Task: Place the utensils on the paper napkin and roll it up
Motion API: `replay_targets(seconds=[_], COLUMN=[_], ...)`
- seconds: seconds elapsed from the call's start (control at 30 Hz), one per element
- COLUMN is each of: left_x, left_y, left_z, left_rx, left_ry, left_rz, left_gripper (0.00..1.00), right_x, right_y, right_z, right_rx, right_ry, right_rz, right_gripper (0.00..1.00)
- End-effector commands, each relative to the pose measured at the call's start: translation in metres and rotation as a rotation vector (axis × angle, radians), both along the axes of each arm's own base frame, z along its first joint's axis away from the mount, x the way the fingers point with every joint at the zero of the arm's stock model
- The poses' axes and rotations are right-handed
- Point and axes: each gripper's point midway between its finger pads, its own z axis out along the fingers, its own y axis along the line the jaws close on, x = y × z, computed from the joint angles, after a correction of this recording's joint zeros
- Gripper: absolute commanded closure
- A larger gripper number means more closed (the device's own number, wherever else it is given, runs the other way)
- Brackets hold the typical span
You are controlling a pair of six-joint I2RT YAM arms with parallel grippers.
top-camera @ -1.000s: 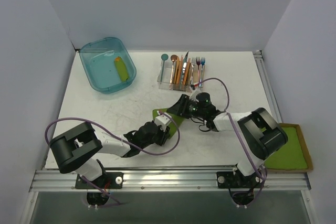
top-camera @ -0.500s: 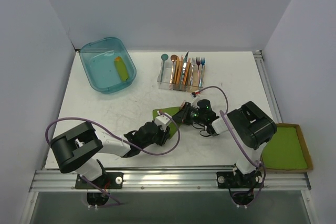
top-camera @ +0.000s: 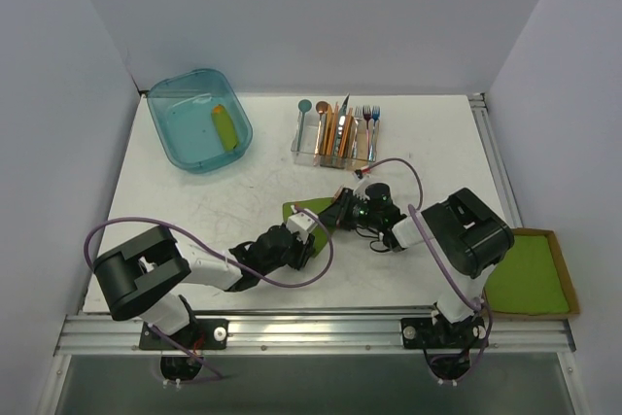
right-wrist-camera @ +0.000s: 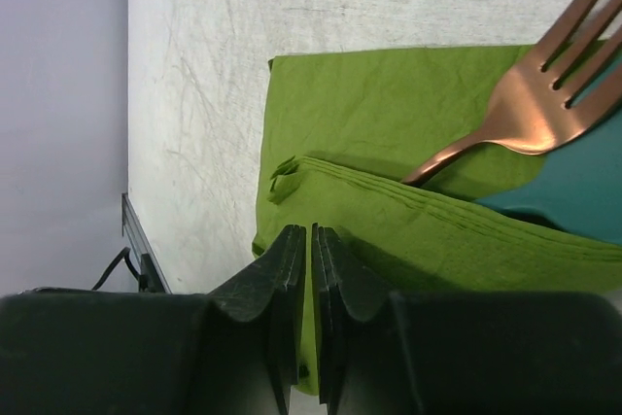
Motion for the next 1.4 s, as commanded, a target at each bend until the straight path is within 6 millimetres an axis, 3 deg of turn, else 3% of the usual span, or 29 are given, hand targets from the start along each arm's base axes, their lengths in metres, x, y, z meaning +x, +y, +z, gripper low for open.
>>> replay_targets(seconds=[0.0, 0.33, 0.53, 0.63, 0.77, 0.87, 0.9, 1.03, 1.1, 1.13, 1.2, 1.23, 1.3, 1.37], left_x=[-0.004, -0.005, 0.002, 0.005, 0.023, 0.038, 0.053, 0.077, 0.091, 0.095, 0.107, 0.112, 0.12, 0.12], left_y=[-0.006, -0.006, 0.003, 0.012, 0.034, 0.044, 0.059, 0.071, 0.073, 0.073, 0.068, 0.069, 0.064, 0.064], left_z=[0.003, 0.008, 0.046, 0.083, 0.099, 0.1, 0.099, 0.089, 0.09, 0.076, 0.077, 0.064, 0.063, 0.048], left_rx=[-0.036, -0.05, -0.063, -0.108, -0.123, -0.139, -0.138, -0.103, -0.076, -0.043, -0.034, -0.005, 0.012, 0.035], left_ry=[0.004, 0.005, -0.039, -0.088, -0.089, -0.039, -0.025, 0.03, 0.042, 0.078, 0.097, 0.131, 0.16, 0.22], left_rz=[-0.023, -0.015, 0.031, 0.066, 0.15, 0.176, 0.228, 0.277, 0.299, 0.304, 0.293, 0.297, 0.276, 0.262], left_gripper=[0.57, 0.57, 0.47, 0.43, 0.41, 0.38, 0.35, 0.31, 0.3, 0.29, 0.27, 0.25, 0.23, 0.23], right_x=[0.004, -0.005, -0.009, -0.009, -0.008, -0.007, -0.007, -0.006, -0.004, -0.004, -0.005, -0.004, -0.005, -0.004], right_y=[0.012, 0.008, 0.004, 0.004, 0.006, 0.008, 0.008, 0.01, 0.01, 0.011, 0.012, 0.011, 0.012, 0.012], right_z=[0.026, -0.023, -0.031, -0.032, -0.029, -0.026, -0.026, -0.023, -0.023, -0.023, -0.022, -0.023, -0.022, -0.021], right_rx=[0.024, -0.056, -0.078, -0.08, -0.089, -0.099, -0.106, -0.126, -0.139, -0.142, -0.154, -0.161, -0.166, -0.17], right_ry=[-0.076, 0.036, 0.06, 0.061, 0.054, 0.044, 0.043, 0.034, 0.035, 0.034, 0.033, 0.032, 0.032, 0.03], right_rz=[0.03, 0.014, 0.0, 0.001, 0.005, 0.01, 0.009, 0.015, 0.013, 0.016, 0.022, 0.018, 0.024, 0.025], right_gripper=[0.9, 0.92, 0.94, 0.94, 0.94, 0.94, 0.94, 0.94, 0.94, 0.95, 0.95, 0.95, 0.95, 0.95])
